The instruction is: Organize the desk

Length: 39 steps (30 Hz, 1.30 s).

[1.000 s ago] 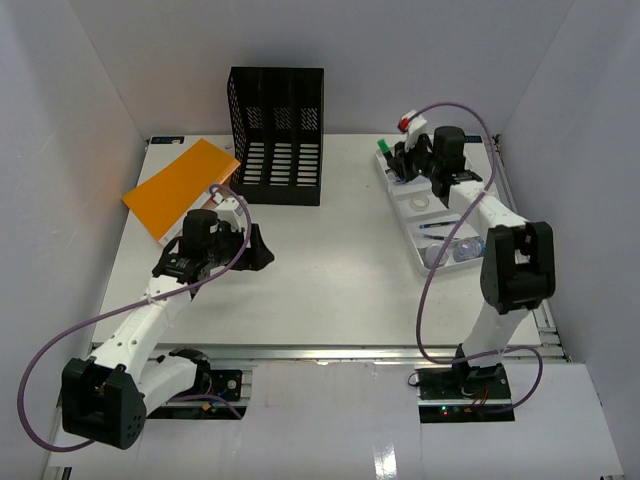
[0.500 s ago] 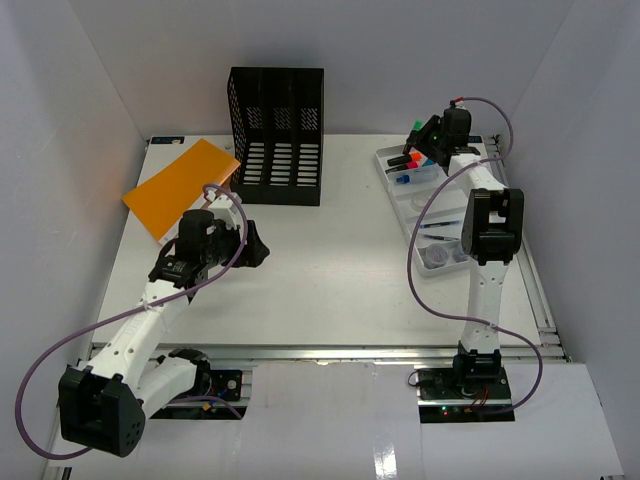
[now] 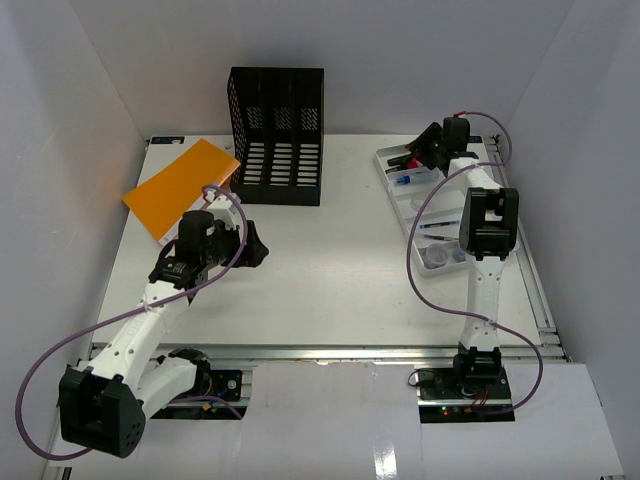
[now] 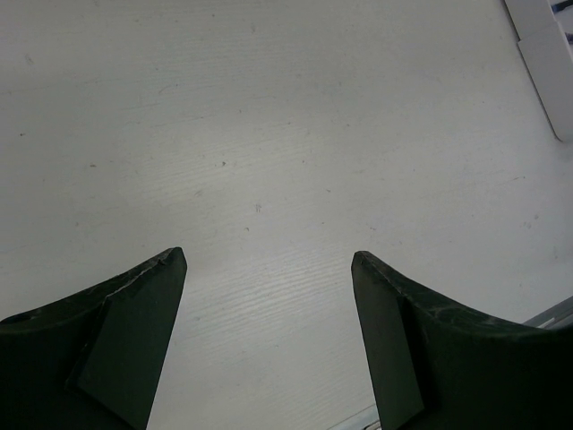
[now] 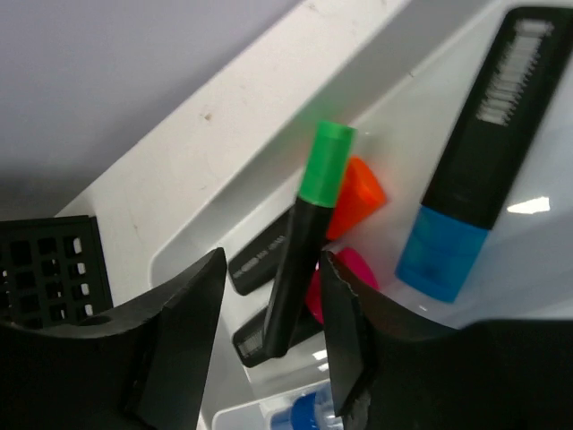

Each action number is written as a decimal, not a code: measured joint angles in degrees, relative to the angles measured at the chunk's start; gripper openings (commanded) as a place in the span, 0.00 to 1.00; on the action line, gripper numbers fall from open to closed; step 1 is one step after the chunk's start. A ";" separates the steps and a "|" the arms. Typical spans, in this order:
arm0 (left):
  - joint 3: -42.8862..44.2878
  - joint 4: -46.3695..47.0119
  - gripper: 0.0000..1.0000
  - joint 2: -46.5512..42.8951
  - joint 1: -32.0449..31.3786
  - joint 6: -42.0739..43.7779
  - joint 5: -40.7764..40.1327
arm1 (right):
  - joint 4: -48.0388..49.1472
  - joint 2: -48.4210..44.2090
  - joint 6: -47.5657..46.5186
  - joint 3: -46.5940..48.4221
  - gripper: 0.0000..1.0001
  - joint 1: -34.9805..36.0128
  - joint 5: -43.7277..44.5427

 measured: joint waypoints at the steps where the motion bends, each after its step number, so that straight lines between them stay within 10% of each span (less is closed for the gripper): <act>1: -0.06 0.00 0.87 -0.10 0.00 -0.03 -0.03 | 0.24 0.00 -0.15 0.49 0.65 0.00 -0.18; 15: 0.05 3.41 0.97 0.19 5.75 -8.64 -1.37 | 8.80 -22.26 -8.91 -24.86 0.70 -0.35 -9.49; 23: 3.26 8.99 0.98 9.55 13.15 -14.32 -5.20 | 41.04 -44.20 -11.37 -47.75 0.90 2.41 -51.48; 32: 5.02 20.98 0.98 22.15 13.27 9.68 -16.14 | 69.84 -54.50 -3.86 -69.19 0.90 13.01 -74.64; 36: 6.04 26.29 0.96 26.99 13.34 19.51 -17.07 | 64.38 -60.68 -13.45 -69.40 0.90 12.27 -74.76; 39: 7.16 30.03 0.95 30.06 13.40 27.94 -15.38 | 33.94 -64.70 -38.44 -62.74 0.90 13.82 -65.35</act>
